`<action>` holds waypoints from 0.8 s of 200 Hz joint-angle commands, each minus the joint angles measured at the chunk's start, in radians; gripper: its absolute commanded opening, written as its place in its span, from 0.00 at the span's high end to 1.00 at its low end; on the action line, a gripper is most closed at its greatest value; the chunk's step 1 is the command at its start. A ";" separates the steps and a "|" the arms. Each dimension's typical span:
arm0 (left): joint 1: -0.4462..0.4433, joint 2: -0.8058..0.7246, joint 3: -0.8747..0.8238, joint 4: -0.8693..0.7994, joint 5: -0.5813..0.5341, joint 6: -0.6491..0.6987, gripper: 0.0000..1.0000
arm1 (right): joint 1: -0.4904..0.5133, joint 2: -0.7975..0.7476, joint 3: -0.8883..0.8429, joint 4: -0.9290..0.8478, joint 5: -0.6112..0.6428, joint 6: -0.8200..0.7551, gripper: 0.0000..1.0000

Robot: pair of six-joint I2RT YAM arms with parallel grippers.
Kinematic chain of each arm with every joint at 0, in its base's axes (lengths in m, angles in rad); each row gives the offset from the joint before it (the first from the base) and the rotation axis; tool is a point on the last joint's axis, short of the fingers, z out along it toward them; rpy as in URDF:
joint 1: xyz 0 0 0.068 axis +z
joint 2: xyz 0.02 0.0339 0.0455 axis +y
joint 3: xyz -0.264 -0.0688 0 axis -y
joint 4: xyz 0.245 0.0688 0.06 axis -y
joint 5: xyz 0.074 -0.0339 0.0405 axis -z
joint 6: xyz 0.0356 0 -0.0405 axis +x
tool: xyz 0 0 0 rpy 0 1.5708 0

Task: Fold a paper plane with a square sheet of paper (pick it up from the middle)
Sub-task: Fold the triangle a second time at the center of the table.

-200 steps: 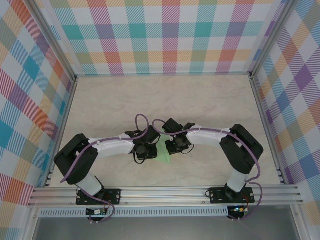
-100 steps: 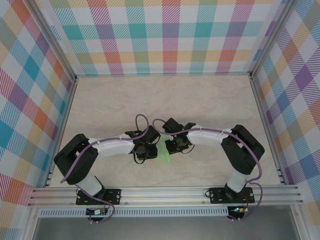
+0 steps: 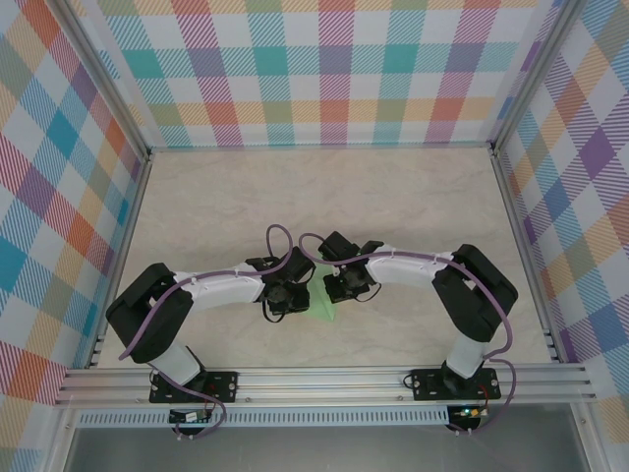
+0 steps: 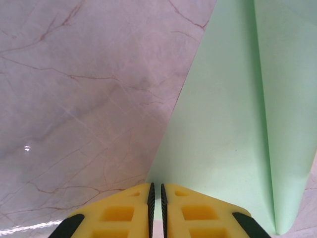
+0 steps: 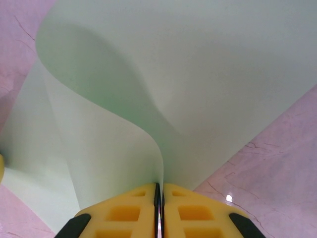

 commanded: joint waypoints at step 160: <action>0.132 -0.268 -0.148 0.264 0.160 -0.124 1.00 | -0.005 0.036 -0.010 -0.004 0.008 0.027 0.89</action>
